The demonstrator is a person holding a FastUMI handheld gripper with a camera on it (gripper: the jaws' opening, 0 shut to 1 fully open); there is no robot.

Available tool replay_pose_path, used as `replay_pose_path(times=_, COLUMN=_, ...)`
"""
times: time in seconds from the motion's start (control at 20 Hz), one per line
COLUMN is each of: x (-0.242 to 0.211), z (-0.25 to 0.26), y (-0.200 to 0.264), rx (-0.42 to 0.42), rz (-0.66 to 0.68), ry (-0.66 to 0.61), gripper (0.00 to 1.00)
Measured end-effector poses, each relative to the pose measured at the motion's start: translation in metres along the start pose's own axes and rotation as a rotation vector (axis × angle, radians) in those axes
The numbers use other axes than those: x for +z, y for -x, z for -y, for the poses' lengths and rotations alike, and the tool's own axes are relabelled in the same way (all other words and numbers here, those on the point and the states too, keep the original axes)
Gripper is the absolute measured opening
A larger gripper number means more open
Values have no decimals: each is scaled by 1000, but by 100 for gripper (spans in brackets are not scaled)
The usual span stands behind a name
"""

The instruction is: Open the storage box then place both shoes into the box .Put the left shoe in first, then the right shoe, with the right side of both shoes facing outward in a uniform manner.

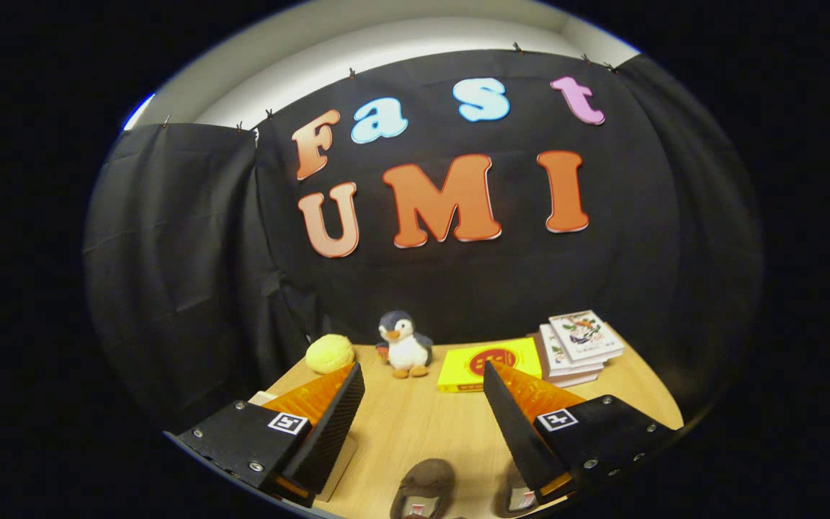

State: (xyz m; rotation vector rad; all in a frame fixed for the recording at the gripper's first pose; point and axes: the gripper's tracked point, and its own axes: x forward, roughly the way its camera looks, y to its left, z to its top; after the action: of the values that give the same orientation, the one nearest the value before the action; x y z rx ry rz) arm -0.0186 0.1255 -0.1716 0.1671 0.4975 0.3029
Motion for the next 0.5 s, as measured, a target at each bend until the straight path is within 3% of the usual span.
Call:
replay_pose_path(times=0.25, x=-66, z=-52, y=-9, rx=140, rz=-198, ry=6, gripper=99)
replay_pose_path(times=0.5, x=-137, z=-103, y=-13, rx=289, rz=-420, ry=-90, gripper=98)
